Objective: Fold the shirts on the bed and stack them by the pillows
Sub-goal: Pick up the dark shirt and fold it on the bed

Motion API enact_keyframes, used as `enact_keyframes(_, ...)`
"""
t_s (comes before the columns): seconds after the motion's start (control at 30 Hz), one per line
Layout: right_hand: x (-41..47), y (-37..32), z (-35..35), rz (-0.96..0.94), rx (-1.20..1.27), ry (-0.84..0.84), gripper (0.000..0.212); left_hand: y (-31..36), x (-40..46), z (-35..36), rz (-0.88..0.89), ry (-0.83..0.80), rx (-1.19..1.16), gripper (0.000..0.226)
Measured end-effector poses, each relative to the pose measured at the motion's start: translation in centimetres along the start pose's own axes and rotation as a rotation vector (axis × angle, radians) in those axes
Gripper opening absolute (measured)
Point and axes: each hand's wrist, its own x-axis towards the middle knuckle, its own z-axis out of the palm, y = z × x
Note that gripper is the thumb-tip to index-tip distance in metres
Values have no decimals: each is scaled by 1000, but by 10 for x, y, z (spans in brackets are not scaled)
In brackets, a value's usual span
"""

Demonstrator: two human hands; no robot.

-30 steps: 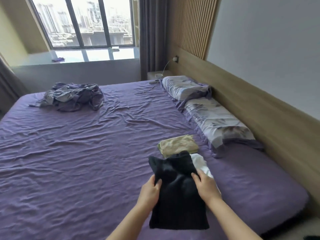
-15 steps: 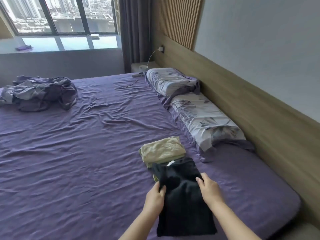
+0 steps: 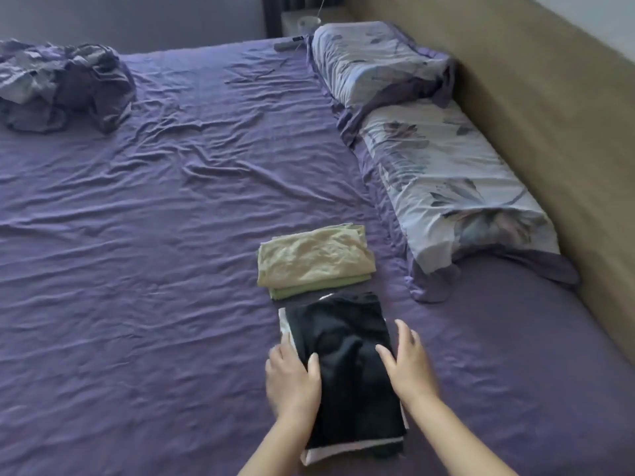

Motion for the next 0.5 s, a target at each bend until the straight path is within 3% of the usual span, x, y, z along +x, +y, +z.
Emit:
enact_keyframes(0.07, 7, 11, 8, -188, -112, 11, 67, 6, 3, 12, 261, 138, 138, 63)
enact_keyframes(0.13, 14, 13, 15, -376, -226, -13, 68, 10, 10, 26, 553, 129, 329, 54)
enact_keyframes(0.17, 17, 12, 19, -458, -281, -15, 66, 11, 14, 31, 618, 94, 430, 50)
enact_keyframes(0.27, 26, 8, 31, -590, -395, -43, 62, 1, 26, 38, 555, 3, 590, 51)
enact_keyframes(0.5, 47, 25, 73, -561, -403, -101, 64, -31, 52, 60, 489, -84, 583, 58)
